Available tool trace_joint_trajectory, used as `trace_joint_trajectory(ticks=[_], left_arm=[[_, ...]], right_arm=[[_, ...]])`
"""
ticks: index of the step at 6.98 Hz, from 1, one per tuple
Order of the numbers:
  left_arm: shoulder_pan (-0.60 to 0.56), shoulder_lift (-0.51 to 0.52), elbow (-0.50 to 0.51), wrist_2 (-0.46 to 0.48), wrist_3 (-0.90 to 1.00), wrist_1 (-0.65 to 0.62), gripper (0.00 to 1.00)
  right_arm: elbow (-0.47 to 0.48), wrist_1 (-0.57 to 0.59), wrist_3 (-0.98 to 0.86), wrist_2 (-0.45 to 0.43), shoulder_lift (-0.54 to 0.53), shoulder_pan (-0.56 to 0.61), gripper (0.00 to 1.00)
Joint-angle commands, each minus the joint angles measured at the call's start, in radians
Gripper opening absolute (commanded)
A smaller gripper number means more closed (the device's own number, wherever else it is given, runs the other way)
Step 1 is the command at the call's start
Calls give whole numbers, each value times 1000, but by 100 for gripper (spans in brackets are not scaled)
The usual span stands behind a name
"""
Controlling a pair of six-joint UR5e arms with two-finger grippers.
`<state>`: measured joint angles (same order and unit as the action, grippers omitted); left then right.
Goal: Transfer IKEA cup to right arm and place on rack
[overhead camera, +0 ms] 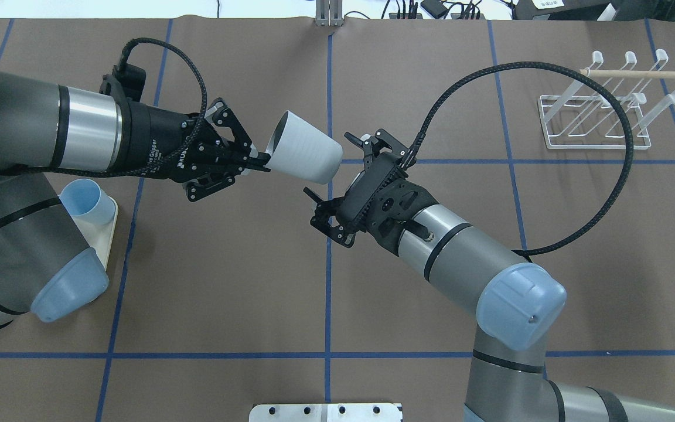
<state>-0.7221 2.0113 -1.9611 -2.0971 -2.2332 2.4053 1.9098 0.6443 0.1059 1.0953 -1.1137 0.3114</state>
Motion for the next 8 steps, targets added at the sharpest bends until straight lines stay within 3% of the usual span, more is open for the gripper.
trace_joint_trajectory(ticks=[1,8], left_arm=[[13,0,2,9,4,0,0],[19,9,11,22,10,0,0]], right_arm=[[2,0,-6,0,0,0,98],[2,-5,-72,2,2,-11,98]])
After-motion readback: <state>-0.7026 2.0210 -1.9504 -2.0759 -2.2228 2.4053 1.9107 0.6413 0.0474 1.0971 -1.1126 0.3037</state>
